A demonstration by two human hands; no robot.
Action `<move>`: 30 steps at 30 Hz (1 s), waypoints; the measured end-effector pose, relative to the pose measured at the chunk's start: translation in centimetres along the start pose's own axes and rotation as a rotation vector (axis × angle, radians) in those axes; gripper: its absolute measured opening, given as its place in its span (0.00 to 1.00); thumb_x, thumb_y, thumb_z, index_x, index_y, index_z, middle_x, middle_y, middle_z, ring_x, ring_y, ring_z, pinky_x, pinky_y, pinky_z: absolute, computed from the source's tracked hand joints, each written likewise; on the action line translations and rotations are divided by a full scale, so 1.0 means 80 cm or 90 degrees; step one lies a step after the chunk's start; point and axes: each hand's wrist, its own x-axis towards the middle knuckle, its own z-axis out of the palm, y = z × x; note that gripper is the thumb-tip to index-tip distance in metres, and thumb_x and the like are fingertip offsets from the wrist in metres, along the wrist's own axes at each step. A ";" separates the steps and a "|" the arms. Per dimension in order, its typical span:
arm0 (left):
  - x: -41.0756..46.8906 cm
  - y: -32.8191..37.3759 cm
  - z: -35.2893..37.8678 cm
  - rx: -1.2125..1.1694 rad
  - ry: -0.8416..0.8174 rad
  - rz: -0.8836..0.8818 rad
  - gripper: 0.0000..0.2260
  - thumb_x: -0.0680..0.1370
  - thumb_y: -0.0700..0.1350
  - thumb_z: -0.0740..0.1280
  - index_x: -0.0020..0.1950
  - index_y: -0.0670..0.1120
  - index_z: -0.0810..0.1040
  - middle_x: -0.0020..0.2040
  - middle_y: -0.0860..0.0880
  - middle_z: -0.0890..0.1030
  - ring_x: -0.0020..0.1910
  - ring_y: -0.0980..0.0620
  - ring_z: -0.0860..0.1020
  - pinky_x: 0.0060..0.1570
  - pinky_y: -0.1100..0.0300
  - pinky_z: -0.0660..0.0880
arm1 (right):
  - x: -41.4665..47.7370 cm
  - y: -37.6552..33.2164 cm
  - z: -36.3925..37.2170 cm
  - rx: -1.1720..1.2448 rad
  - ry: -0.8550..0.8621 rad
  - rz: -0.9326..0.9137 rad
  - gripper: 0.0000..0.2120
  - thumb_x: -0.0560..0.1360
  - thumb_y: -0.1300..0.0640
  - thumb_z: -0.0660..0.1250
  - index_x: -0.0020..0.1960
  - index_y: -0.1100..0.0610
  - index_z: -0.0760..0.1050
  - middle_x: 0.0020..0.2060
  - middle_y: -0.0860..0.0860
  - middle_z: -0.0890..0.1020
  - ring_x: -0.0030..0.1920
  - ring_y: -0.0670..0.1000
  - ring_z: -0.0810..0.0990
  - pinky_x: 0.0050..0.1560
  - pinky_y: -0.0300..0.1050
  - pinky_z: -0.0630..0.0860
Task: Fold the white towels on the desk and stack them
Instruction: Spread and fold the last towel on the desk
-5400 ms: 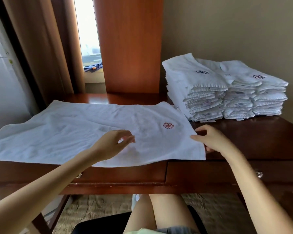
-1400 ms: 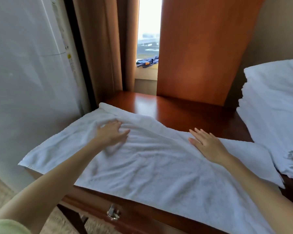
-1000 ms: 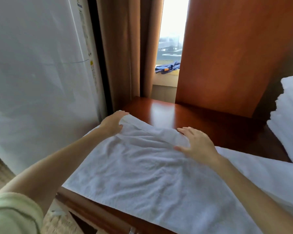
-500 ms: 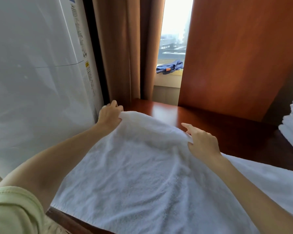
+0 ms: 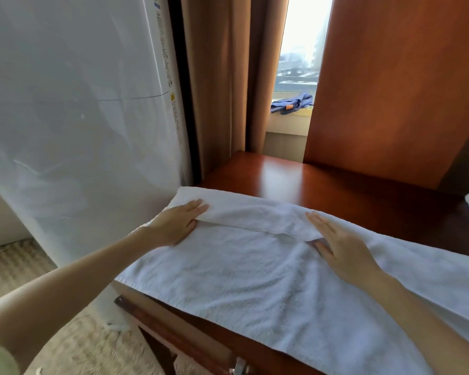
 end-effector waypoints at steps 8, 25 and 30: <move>0.012 -0.007 -0.019 0.067 -0.071 -0.136 0.24 0.83 0.46 0.54 0.79 0.52 0.52 0.79 0.51 0.53 0.77 0.48 0.57 0.74 0.55 0.57 | -0.019 0.018 -0.014 0.016 -0.066 0.027 0.21 0.82 0.54 0.58 0.75 0.48 0.63 0.75 0.42 0.59 0.76 0.44 0.57 0.74 0.36 0.51; 0.066 0.335 -0.020 -0.099 0.095 0.308 0.30 0.81 0.51 0.61 0.79 0.49 0.51 0.80 0.51 0.50 0.78 0.54 0.50 0.75 0.57 0.47 | -0.133 0.047 -0.095 -0.042 0.051 0.188 0.25 0.79 0.46 0.62 0.75 0.50 0.65 0.73 0.46 0.68 0.73 0.47 0.65 0.72 0.47 0.62; 0.082 0.375 -0.007 -0.121 0.120 0.279 0.26 0.82 0.48 0.57 0.79 0.49 0.54 0.79 0.50 0.52 0.78 0.51 0.53 0.75 0.57 0.49 | -0.176 0.093 -0.166 -0.297 0.066 0.526 0.25 0.82 0.43 0.54 0.74 0.54 0.62 0.64 0.56 0.73 0.61 0.58 0.74 0.50 0.50 0.73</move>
